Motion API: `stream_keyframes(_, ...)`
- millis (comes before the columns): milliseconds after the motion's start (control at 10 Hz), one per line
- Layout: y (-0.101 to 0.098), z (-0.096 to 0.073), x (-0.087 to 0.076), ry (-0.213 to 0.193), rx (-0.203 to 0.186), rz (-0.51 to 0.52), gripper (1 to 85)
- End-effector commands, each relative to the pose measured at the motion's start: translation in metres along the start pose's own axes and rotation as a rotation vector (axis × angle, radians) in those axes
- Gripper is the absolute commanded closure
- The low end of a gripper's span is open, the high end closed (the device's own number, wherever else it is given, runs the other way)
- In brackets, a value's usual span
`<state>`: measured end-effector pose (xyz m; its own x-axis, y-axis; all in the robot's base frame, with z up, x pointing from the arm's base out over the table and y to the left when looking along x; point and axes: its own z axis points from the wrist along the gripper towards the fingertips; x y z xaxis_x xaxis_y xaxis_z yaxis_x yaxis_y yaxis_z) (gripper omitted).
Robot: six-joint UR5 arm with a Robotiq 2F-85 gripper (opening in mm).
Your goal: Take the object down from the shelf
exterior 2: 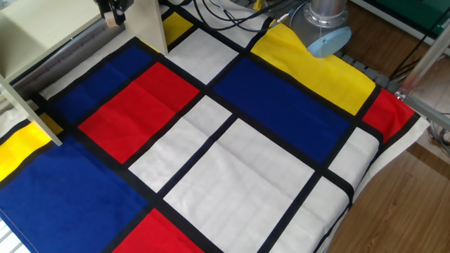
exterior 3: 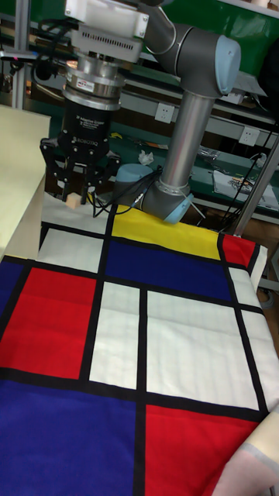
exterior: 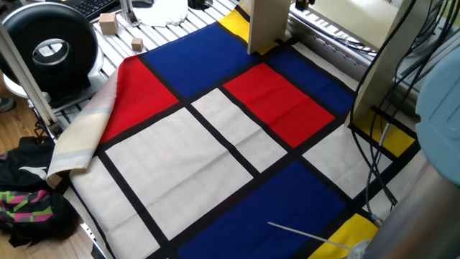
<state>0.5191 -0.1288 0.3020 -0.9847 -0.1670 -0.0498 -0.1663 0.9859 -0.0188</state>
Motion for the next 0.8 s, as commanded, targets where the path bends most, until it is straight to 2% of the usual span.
stream_keyframes(0, 0.033, 0.001, -0.018, -0.008, -0.019, 0.021, 84.3)
stream_keyframes(300, 0.085, 0.013, -0.038, -0.012, 0.006, 0.091, 84.3)
stream_keyframes(500, 0.104, 0.024, -0.053, -0.016, 0.011, 0.115, 84.3)
stream_keyframes(700, 0.114, 0.034, -0.062, -0.02, 0.006, 0.136, 84.3)
